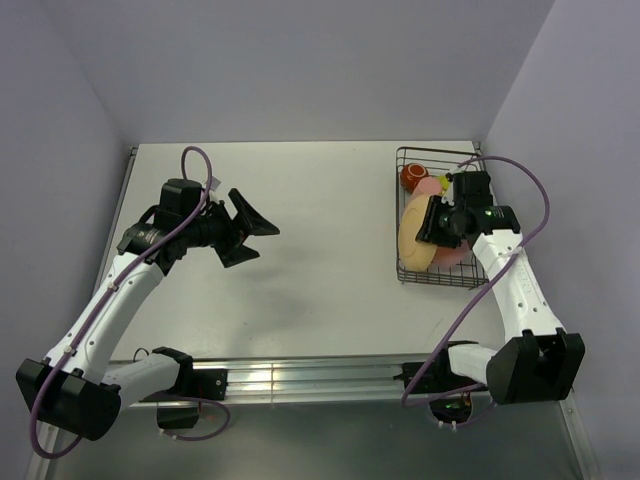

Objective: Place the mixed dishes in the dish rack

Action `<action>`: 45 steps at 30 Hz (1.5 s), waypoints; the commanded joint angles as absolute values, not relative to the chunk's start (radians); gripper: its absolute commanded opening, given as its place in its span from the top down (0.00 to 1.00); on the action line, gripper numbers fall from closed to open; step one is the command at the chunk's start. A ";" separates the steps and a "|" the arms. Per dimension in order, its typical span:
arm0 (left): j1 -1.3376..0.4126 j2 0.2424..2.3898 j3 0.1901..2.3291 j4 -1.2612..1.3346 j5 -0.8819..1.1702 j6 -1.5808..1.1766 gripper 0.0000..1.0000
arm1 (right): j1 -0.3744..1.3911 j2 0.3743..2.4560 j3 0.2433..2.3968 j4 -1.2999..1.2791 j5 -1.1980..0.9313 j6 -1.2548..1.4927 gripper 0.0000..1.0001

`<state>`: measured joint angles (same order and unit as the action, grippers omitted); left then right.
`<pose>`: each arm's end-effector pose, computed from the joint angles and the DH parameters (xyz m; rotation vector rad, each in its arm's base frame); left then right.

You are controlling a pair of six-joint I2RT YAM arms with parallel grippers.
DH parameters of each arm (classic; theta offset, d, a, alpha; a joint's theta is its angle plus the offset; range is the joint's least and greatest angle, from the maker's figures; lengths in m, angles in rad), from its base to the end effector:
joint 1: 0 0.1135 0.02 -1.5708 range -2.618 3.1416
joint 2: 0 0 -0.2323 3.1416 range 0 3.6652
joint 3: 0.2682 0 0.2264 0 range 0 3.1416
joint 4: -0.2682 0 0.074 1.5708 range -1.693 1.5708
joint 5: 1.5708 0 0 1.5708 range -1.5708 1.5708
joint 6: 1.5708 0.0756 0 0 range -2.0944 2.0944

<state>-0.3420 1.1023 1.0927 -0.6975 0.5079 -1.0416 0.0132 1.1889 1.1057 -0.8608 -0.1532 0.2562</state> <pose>0.2142 -0.1153 0.2877 -0.5764 2.4536 -1.2360 0.2430 0.0147 0.2503 0.2436 2.5133 0.3018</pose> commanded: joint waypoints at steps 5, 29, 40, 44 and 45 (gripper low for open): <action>-0.345 1.092 1.108 -0.669 0.526 -1.034 0.09 | 0.015 1.233 1.183 -0.890 -0.155 0.227 0.92; -0.345 1.098 1.109 -0.681 0.535 -1.011 0.08 | 0.008 1.308 1.434 -1.006 -0.325 0.258 1.00; -0.345 1.108 1.108 -0.677 0.543 -1.002 0.08 | 0.008 1.252 1.448 -1.060 -0.348 0.262 1.00; -0.344 1.112 1.109 -0.676 0.545 -0.999 0.08 | 0.008 1.239 1.454 -1.069 -0.336 0.255 1.00; -0.345 1.115 1.109 -0.675 0.546 -0.999 0.08 | 0.008 1.241 1.454 -1.072 -0.331 0.249 1.00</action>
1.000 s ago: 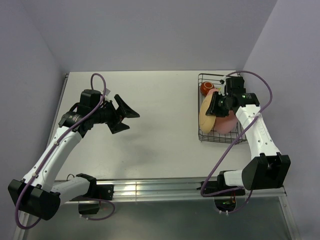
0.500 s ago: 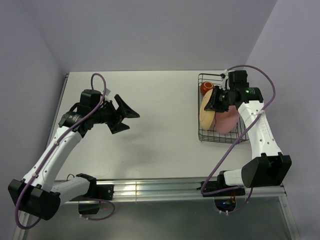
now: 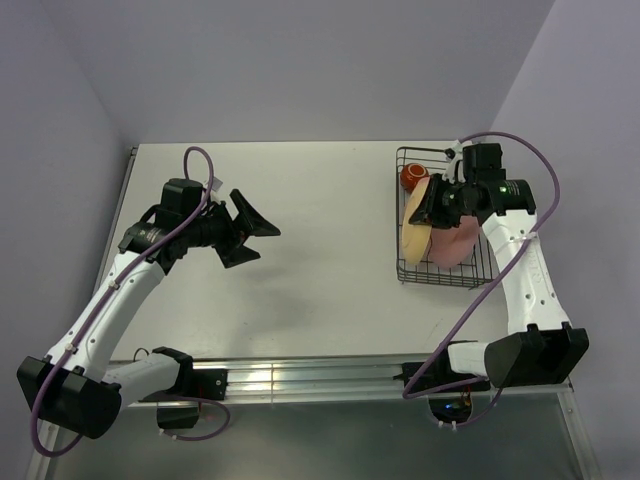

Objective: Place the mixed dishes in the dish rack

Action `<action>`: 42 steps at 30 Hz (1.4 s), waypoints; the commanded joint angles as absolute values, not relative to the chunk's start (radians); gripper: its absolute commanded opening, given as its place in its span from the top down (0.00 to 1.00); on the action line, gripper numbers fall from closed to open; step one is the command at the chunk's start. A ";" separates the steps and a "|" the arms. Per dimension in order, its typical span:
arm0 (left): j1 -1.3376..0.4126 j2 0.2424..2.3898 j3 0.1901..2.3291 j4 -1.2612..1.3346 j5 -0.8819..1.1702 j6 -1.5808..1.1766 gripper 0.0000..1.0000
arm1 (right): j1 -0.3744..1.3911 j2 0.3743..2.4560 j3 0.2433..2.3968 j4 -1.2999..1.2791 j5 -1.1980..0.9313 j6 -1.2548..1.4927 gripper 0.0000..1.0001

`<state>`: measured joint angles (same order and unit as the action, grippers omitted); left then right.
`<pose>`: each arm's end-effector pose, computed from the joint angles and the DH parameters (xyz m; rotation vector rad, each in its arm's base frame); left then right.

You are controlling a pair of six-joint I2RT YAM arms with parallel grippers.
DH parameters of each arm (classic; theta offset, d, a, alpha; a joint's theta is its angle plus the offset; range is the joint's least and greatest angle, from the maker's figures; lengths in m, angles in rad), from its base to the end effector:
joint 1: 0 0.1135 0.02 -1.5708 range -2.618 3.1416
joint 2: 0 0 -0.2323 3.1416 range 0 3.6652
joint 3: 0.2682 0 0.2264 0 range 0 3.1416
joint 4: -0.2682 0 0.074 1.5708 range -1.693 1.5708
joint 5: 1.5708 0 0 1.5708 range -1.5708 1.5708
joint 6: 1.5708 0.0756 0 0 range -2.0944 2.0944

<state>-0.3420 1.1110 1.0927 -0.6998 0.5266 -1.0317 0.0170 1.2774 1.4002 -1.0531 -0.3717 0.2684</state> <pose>0.2145 -0.1167 0.2860 -0.5601 2.4698 -1.2479 0.2479 0.0317 0.3063 0.1587 2.4993 0.5831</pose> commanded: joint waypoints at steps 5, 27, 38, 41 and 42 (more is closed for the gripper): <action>-0.345 1.117 1.115 -0.680 0.545 -0.997 0.08 | 0.008 1.235 1.462 -1.077 -0.325 0.244 1.00; -0.345 1.126 1.112 -0.670 0.546 -1.003 0.08 | 0.008 1.284 1.385 -1.020 -0.385 0.196 1.00; -0.344 1.135 1.132 -0.678 0.546 -0.994 0.08 | 0.008 1.336 1.344 -0.988 -0.348 0.158 1.00; -0.344 1.144 1.143 -0.683 0.543 -0.989 0.08 | 0.008 1.356 1.333 -0.962 -0.354 0.153 1.00; -0.344 1.146 1.146 -0.683 0.543 -0.988 0.08 | 0.008 1.361 1.328 -0.947 -0.354 0.153 1.00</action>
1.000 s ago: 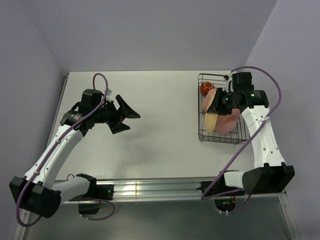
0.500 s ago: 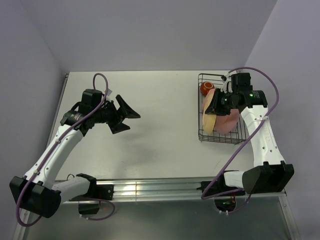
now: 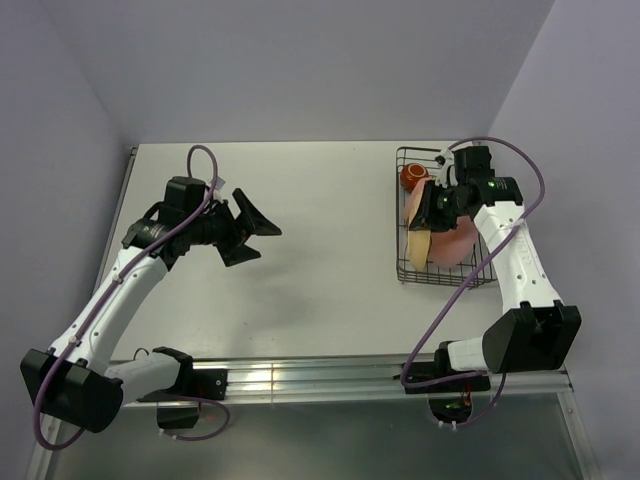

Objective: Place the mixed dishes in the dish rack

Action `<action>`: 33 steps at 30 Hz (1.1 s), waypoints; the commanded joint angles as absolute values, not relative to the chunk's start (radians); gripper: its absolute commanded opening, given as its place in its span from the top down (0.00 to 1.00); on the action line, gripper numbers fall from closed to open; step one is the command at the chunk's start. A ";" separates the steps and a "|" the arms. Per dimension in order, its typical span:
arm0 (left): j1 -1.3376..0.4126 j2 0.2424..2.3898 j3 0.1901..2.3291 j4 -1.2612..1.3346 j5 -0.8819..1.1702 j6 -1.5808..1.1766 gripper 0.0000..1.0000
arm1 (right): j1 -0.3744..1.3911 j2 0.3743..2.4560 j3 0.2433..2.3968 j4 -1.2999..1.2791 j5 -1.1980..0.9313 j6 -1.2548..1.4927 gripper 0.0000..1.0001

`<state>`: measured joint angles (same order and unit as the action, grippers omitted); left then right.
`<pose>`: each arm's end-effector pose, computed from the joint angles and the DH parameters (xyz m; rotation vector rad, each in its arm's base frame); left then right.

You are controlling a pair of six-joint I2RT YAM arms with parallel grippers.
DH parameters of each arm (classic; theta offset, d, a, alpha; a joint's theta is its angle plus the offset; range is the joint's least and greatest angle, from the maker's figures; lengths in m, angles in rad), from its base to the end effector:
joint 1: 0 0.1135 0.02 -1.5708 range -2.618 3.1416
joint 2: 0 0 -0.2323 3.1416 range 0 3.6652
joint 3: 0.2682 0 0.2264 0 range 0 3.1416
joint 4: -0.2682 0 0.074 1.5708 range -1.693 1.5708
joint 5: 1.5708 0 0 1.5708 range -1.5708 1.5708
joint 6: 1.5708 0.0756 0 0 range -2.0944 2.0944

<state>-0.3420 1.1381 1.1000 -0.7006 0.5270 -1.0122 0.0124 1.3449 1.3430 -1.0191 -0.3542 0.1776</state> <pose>0.2190 -0.1183 0.2822 -0.5473 2.4888 -1.2325 0.2618 0.0295 0.2759 0.0831 2.5815 0.5286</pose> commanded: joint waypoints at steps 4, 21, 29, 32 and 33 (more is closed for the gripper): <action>-0.344 1.150 1.155 -0.683 0.543 -0.986 0.08 | 0.008 1.379 1.309 -0.913 -0.356 0.149 1.00; -0.344 1.154 1.164 -0.683 0.537 -0.991 0.08 | 0.008 1.396 1.281 -0.888 -0.262 0.163 0.59; -0.344 1.147 1.144 -0.667 0.538 -1.005 0.08 | 0.008 1.322 1.217 -0.879 -0.288 0.170 0.40; -0.344 1.141 1.132 -0.657 0.541 -1.012 0.08 | 0.008 1.296 1.204 -0.884 -0.294 0.167 0.35; -0.344 1.141 1.126 -0.655 0.545 -1.014 0.08 | 0.008 1.289 1.201 -0.885 -0.296 0.170 0.33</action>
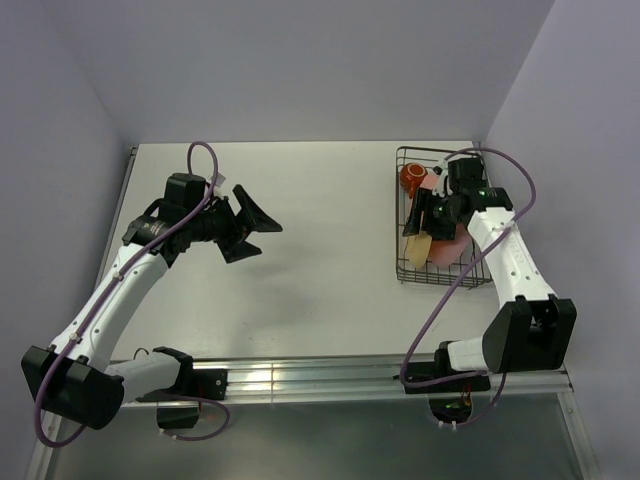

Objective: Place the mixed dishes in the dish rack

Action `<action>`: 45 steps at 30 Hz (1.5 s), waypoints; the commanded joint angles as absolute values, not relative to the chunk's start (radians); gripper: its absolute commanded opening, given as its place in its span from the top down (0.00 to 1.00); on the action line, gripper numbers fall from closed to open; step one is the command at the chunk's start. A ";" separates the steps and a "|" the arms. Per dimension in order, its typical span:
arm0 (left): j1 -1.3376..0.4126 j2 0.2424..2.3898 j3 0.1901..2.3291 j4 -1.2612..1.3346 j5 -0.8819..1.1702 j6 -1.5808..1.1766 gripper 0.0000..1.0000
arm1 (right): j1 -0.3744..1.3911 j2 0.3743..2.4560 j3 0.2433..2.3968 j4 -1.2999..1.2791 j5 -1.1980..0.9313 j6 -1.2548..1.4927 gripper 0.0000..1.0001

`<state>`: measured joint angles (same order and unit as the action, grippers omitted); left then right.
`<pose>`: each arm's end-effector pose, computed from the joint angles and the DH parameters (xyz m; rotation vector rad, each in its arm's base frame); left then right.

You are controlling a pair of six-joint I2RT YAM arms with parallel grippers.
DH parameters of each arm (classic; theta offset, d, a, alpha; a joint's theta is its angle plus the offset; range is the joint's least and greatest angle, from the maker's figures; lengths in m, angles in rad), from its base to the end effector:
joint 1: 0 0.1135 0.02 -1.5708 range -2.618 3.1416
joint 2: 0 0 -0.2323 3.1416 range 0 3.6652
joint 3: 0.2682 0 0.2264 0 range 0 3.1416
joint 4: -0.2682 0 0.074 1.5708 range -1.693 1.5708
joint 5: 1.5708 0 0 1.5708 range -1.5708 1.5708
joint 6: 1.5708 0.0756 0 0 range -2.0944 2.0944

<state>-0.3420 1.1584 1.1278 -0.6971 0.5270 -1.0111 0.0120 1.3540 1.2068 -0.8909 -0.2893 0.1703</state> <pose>0.2237 -0.1200 0.2869 -0.5390 2.4784 -1.2366 0.2689 0.0248 0.2415 0.1027 2.6037 0.4423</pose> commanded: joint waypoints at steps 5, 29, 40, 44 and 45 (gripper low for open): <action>-0.345 1.131 1.112 -0.644 0.548 -1.025 0.08 | 0.008 1.247 1.215 -0.897 -0.287 0.173 0.22; -0.357 1.089 1.098 -0.681 0.529 -1.020 0.04 | 0.008 1.075 1.440 -1.026 -0.046 0.301 0.00; -0.417 1.095 1.083 -0.649 0.523 -1.052 0.01 | 0.008 0.769 1.197 -0.902 -0.259 0.396 0.00; -0.426 1.094 1.074 -0.618 0.537 -1.072 0.01 | 0.008 0.692 1.074 -0.873 -0.250 0.439 0.00; -0.428 1.094 1.069 -0.605 0.549 -1.084 0.01 | 0.008 0.672 1.060 -0.876 -0.238 0.452 0.00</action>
